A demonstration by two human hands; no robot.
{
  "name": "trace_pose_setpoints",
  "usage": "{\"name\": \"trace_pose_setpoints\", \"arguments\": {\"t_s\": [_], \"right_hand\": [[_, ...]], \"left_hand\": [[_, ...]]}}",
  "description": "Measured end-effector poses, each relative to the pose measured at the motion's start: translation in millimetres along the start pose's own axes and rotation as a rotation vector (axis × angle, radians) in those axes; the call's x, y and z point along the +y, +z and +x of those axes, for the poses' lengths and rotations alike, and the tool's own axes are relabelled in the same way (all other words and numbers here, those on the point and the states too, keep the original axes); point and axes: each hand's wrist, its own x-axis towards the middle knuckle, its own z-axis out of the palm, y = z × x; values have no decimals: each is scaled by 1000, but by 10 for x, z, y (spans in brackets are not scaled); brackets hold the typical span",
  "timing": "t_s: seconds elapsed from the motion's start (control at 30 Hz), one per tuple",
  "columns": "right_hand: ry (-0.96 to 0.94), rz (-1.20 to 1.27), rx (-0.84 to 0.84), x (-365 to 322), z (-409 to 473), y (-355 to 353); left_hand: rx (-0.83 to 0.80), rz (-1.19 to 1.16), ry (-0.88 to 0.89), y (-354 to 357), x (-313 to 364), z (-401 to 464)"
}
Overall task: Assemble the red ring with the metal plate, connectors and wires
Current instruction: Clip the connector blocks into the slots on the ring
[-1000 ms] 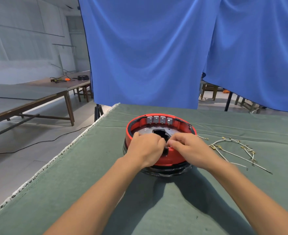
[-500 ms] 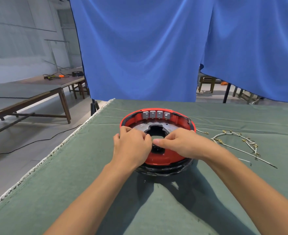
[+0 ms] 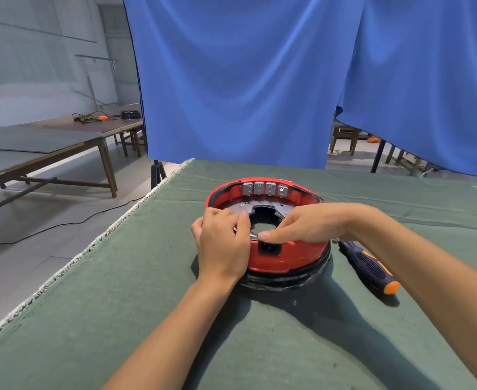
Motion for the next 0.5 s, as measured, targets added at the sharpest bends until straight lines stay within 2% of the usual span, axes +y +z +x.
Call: {"name": "trace_pose_setpoints", "arguments": {"t_s": [0.17, 0.3, 0.5], "right_hand": [[51, 22, -50, -54, 35, -80], [72, -86, -65, -122, 96, -111], [31, -98, 14, -76, 77, -33]], "left_hand": [[-6, 48, 28, -5, -1, 2], [-18, 42, 9, 6, 10, 10], [3, 24, 12, 25, -4, 5]]}}
